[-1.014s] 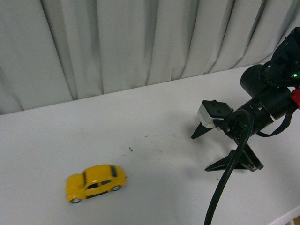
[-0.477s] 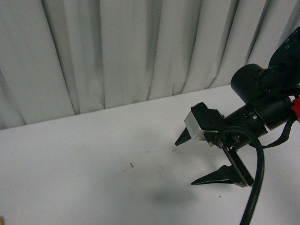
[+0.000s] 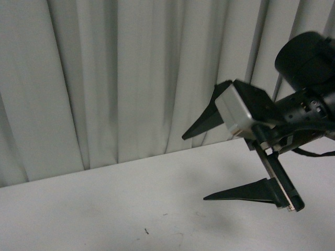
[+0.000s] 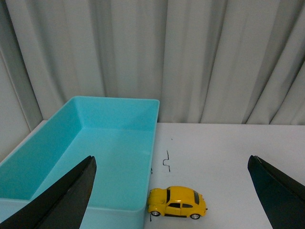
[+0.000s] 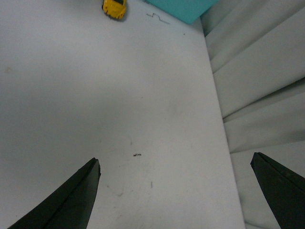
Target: Wind up and store yellow beetle toy
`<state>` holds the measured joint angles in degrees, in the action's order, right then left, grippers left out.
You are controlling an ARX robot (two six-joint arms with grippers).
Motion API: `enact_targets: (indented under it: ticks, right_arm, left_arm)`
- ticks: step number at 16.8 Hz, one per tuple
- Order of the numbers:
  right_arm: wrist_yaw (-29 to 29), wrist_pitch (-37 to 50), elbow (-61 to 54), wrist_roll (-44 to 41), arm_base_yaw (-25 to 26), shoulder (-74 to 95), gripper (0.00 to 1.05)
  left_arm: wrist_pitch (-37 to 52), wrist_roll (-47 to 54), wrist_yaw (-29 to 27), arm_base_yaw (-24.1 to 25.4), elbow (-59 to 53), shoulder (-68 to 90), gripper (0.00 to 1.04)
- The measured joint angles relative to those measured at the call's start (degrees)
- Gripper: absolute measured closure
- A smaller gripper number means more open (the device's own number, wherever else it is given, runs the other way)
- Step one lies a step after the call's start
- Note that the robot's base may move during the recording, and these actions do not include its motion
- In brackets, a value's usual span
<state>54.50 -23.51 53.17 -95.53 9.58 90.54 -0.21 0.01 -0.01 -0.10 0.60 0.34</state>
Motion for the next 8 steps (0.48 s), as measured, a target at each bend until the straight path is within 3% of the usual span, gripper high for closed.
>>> enact_targets:
  ticks: [1, 2, 3, 4, 5, 6, 8]
  right_arm:
    - [-4.22, 12.02, -4.17, 4.72, -1.49, -3.54, 0.1]
    - [-22.77, 34.67, -15.41, 18.18, -5.27, -10.69, 0.23]
    - [-35.54, 47.69, -24.68, 35.17, -8.9, -16.79, 0.34]
    - [-44.3, 56.48, -31.06, 50.53, -10.12, -23.17, 0.45]
    - [-51.45, 58.88, -33.7, 63.41, -9.88, -30.53, 0.55]
    - [-54.29, 54.45, -35.65, 78.97, -9.29, -40.59, 0.7]
    - [-54.49, 52.43, -40.65, 90.29, -9.27, -49.37, 0.95]
  left_arm:
    - [0.0, 0.0, 0.0, 0.0, 0.0, 0.0, 0.07]
    - [0.02, 0.0, 0.04, 0.0, 0.0, 0.0, 0.07]
    - [0.02, 0.0, -0.02, 0.0, 0.0, 0.0, 0.07]
    - [0.0, -0.02, -0.04, 0.0, 0.0, 0.0, 0.07]
    - [0.02, 0.0, -0.04, 0.0, 0.0, 0.0, 0.07]
    - [0.04, -0.02, -0.02, 0.0, 0.0, 0.0, 0.07]
    - [0.02, 0.0, 0.0, 0.0, 0.0, 0.0, 0.07]
